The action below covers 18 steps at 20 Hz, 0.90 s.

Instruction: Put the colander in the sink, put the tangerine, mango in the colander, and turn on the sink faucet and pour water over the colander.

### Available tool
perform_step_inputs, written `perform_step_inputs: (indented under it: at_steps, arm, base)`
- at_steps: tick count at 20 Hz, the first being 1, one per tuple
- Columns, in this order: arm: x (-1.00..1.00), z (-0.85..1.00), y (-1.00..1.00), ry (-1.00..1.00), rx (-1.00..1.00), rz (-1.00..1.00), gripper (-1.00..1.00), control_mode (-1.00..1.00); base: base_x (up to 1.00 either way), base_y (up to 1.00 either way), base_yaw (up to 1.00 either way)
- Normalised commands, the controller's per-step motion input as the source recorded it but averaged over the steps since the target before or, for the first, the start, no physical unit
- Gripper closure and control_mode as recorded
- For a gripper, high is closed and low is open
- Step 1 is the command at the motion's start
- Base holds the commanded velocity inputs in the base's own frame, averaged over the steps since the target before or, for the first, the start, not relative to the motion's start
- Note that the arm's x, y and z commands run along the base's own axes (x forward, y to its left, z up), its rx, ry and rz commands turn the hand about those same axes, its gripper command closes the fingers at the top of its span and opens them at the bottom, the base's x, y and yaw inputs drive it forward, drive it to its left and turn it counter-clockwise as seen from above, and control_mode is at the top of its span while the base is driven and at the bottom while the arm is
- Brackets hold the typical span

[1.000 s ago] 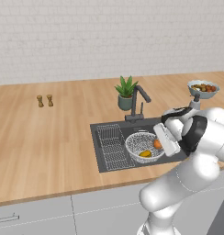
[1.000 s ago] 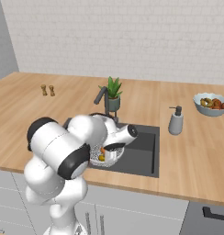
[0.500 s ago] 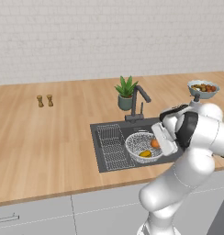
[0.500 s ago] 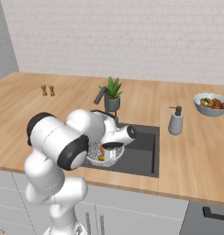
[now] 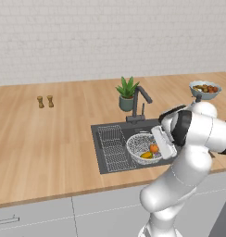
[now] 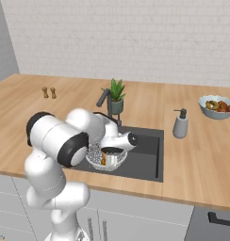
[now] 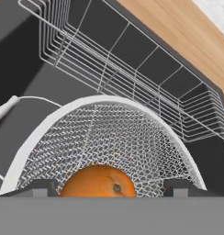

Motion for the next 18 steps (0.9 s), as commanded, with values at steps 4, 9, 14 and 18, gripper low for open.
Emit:
perform_step_inputs:
  at_steps: [4,9,14,18]
  arm:
    - [0.1,-0.17,0.0,-0.04,0.0,0.0,-1.0,-1.0]
    - [0.03,0.04,0.0,-0.16,0.0,0.0,-1.0,-1.0]
    - [0.0,0.37,-0.08,-0.28,0.04,0.0,-1.0,-1.0]
    - [0.04,0.51,-0.11,-0.14,0.04,0.0,-1.0,-1.0]
  base:
    - [0.0,0.0,0.0]
    - [0.0,0.0,0.0]
    - [0.0,0.0,0.0]
    - [0.0,0.0,0.0]
